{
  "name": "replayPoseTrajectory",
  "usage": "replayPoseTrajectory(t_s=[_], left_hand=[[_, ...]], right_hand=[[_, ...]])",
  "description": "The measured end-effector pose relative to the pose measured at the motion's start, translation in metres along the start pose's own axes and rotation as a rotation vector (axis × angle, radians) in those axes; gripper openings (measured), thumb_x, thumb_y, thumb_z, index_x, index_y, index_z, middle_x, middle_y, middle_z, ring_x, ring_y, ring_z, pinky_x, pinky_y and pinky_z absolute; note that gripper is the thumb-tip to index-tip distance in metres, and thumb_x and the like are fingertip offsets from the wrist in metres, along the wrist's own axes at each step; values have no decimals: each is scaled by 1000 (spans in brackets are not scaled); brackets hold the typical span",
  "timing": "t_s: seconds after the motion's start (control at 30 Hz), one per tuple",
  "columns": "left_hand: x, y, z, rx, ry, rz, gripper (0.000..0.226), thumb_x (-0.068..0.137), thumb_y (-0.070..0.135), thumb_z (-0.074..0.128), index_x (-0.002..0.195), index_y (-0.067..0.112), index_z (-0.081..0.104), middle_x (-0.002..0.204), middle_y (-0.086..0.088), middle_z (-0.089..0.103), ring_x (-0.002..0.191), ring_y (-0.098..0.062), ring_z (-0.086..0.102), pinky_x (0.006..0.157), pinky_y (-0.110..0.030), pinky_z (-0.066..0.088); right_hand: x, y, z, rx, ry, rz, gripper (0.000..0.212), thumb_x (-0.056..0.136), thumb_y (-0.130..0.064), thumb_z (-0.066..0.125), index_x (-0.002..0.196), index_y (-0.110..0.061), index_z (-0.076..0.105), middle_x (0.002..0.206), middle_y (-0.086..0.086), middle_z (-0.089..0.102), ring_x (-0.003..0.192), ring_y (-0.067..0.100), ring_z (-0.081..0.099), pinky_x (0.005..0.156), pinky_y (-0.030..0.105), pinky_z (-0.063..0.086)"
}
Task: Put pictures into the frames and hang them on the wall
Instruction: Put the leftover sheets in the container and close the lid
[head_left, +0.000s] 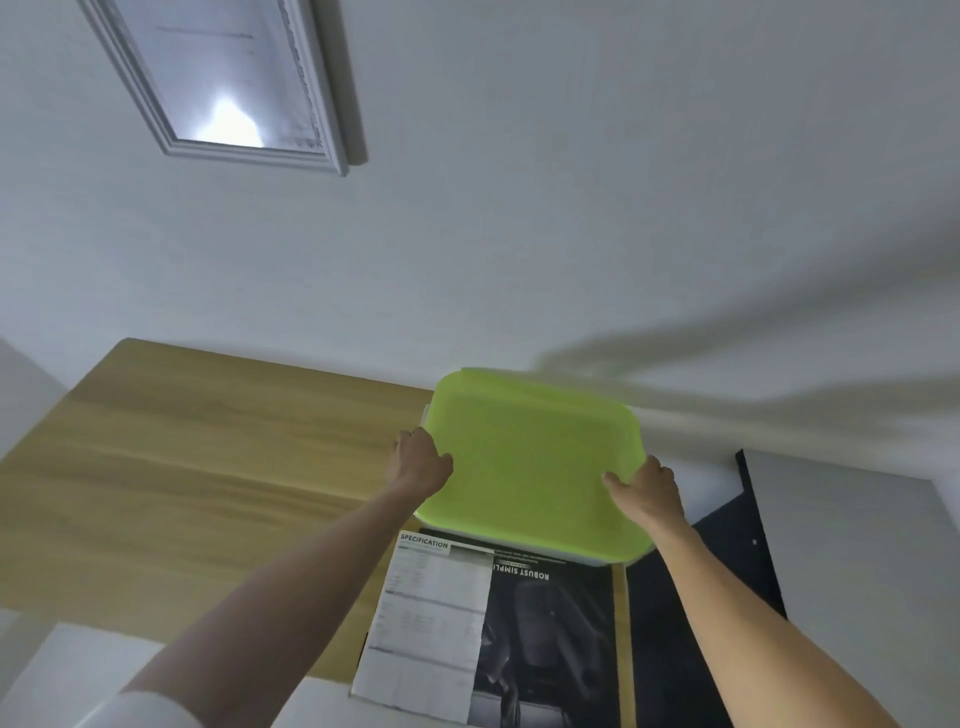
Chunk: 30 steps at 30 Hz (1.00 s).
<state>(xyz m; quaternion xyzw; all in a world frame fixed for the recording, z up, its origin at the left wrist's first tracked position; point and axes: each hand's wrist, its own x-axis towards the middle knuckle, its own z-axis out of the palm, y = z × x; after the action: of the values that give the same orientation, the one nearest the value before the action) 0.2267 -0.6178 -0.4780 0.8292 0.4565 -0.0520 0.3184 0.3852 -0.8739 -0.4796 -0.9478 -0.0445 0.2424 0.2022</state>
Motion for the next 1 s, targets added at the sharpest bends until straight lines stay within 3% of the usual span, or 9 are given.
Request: replayPoseTrajectory(t_s=[0.2, 0.3, 0.4, 0.53, 0.73, 1.0], left_hand=[[2, 6, -2, -131, 94, -78, 40, 80, 19, 71, 114, 4, 56, 119, -15, 59, 105, -33, 58, 75, -35, 45], [4, 4, -7, -227, 97, -117, 61, 76, 20, 80, 127, 1, 55, 128, -17, 58, 115, -34, 57, 83, -37, 46], [4, -2, -18, -348, 62, -128, 72, 72, 15, 84, 135, -1, 52, 130, -18, 60, 120, -34, 56, 93, -38, 47], [9, -22, -36, -478, 29, -115, 74, 63, 11, 86, 133, 8, 59, 120, -16, 65, 110, -32, 61, 95, -44, 51], [24, -71, -73, -561, 25, -79, 77, 55, 18, 87, 128, 16, 64, 108, -14, 67, 100, -30, 64, 90, -42, 53], [41, -156, -148, -573, 2, -84, 48, 68, 3, 80, 114, 9, 68, 97, -12, 70, 89, -27, 67, 81, -35, 52]], right_hand=[[19, 1, -1, 128, 4, 84, 60, 80, -44, 69, 123, -6, 51, 116, 14, 58, 98, 33, 61, 81, 43, 56], [21, 1, -9, 224, -11, 110, 73, 81, -40, 75, 137, -4, 45, 129, 17, 55, 111, 37, 58, 81, 37, 51], [22, 2, -18, 344, -29, 84, 90, 79, -32, 83, 149, -3, 34, 147, 18, 46, 129, 37, 50, 95, 40, 46], [19, -1, -20, 483, -90, -10, 86, 66, -21, 93, 139, -10, 49, 129, 11, 65, 109, 29, 66, 95, 41, 53], [-14, -38, -1, 502, -162, -179, 84, 65, -18, 93, 136, -18, 49, 124, 1, 65, 107, 21, 64, 88, 35, 51], [-74, -125, 73, 505, -117, -230, 81, 66, -20, 92, 135, -19, 50, 119, -2, 65, 98, 18, 62, 79, 29, 48]])
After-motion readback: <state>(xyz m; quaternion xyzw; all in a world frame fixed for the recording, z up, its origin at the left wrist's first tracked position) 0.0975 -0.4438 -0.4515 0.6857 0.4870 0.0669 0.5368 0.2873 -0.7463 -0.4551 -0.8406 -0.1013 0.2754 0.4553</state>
